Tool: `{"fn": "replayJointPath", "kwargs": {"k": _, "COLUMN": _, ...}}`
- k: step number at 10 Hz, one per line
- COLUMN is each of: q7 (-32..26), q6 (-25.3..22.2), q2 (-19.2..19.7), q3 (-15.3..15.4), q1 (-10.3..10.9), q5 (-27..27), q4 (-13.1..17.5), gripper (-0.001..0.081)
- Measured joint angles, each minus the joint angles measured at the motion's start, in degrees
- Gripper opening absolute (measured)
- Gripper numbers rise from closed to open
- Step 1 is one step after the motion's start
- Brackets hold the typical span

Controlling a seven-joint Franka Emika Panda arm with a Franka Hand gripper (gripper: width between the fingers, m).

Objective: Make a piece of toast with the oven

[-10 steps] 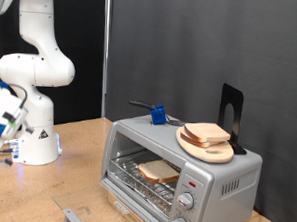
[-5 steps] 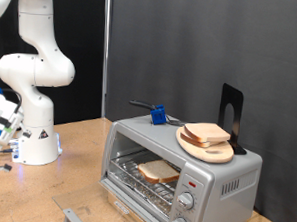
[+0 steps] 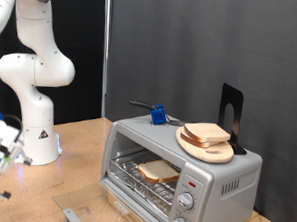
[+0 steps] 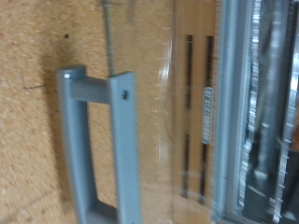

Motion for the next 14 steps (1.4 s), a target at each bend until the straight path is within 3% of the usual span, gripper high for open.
{"fn": "replayJointPath", "kwargs": {"k": 3, "q7": -3.5, "q6": 3.1, "q2": 5.4, "q3": 3.1, "q1": 0.4, "q5": 1.2, "q4": 1.0, "gripper": 0.0800}}
{"fn": "replayJointPath", "kwargs": {"k": 7, "q7": -7.3, "q6": 5.8, "q2": 8.8, "q3": 7.4, "q1": 1.2, "q5": 3.7, "q4": -0.1, "gripper": 0.0800}}
{"fn": "replayJointPath", "kwargs": {"k": 10, "q7": -8.3, "q6": 6.7, "q2": 8.9, "q3": 10.1, "q1": 2.2, "q5": 5.5, "q4": -1.7, "gripper": 0.0800}}
{"fn": "replayJointPath", "kwargs": {"k": 14, "q7": -8.4, "q6": 0.8, "q2": 5.8, "q3": 12.0, "q1": 2.3, "q5": 6.2, "q4": -3.2, "gripper": 0.0800}}
